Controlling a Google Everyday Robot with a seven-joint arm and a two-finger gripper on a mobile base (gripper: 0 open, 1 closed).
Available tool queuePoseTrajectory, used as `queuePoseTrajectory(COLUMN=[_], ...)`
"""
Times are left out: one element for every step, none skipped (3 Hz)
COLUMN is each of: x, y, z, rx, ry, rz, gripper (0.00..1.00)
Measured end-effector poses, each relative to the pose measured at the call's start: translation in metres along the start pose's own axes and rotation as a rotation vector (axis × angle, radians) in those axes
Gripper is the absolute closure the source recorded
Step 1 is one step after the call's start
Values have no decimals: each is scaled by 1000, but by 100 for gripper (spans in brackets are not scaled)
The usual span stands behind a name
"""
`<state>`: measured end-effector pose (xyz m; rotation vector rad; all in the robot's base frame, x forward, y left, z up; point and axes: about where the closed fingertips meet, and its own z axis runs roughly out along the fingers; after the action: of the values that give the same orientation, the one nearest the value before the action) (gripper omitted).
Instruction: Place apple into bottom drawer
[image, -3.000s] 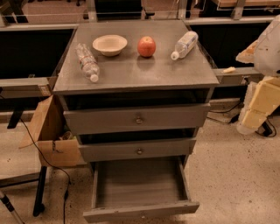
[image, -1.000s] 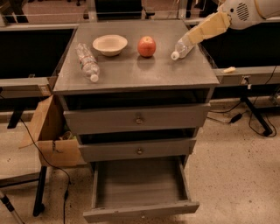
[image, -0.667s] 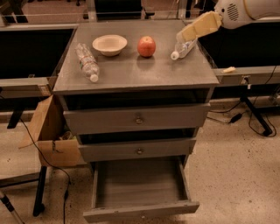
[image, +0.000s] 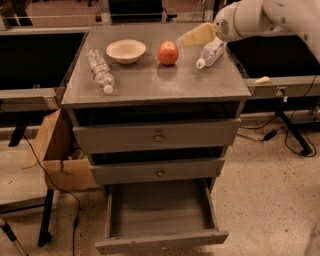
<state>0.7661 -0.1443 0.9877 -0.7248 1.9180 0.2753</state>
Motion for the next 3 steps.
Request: queuePoseTrajectory(x=[4,5,5], y=[4,9,22], z=[54,96,125], rx=[-27,-81,-132], ry=[-26,-45,-41], rz=[17,20,8], gripper=[0,0,0])
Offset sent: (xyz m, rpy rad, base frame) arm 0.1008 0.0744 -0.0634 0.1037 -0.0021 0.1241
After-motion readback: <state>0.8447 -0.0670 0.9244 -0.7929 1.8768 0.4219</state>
